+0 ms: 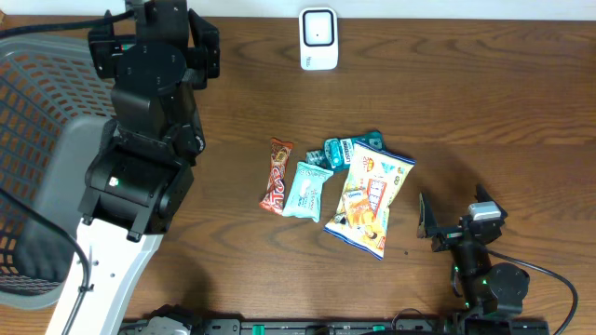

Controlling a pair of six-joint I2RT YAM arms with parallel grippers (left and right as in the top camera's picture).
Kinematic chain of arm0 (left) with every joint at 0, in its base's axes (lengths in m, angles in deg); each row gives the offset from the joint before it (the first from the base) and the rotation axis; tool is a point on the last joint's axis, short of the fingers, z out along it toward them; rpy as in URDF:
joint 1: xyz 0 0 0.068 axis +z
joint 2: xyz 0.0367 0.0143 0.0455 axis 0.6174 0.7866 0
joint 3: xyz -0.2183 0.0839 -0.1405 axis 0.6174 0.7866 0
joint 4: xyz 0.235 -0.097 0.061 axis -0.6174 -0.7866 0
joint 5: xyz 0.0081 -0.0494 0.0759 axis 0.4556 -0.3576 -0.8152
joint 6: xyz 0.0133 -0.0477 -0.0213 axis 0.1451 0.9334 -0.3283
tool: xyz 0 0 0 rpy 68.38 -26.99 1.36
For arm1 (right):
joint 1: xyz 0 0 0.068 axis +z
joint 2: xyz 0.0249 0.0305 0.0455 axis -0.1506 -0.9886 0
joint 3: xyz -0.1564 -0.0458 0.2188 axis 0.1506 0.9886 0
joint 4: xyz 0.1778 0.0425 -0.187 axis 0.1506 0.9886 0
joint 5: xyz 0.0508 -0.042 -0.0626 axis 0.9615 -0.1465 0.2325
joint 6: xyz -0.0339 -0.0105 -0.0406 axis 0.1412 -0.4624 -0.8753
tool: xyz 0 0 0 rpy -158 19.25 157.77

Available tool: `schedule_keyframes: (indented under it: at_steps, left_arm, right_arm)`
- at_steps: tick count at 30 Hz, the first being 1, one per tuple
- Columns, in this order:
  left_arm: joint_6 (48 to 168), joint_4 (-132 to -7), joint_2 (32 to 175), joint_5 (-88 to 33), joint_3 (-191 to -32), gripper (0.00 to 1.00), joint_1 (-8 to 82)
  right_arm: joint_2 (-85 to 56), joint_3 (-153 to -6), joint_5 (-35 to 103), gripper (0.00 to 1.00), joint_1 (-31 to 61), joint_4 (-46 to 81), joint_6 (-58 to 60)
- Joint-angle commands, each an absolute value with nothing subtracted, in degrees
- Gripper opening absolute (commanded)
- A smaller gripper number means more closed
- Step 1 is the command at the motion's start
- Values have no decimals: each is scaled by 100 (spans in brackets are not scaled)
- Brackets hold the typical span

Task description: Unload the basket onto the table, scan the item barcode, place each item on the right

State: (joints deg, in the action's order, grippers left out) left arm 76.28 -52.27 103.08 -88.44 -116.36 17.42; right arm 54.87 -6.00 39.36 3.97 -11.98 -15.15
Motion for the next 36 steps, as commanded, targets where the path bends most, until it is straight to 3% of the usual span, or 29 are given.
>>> schedule_keyframes:
  at_steps: [1, 14, 36]
  left_arm:
    - [7536, -5238, 10021, -8894, -11516, 99, 1766]
    - [7556, -5216, 8109, -7274, -10607, 99, 1766]
    - [8293, -5223, 6240, -7198, -10552, 99, 2000]
  right_arm:
    - [5496, -593, 3949, 99, 382, -1174, -1602]
    - [5496, -593, 3949, 99, 382, -1174, -1602]
    - [5496, -593, 3949, 99, 382, -1174, -1602]
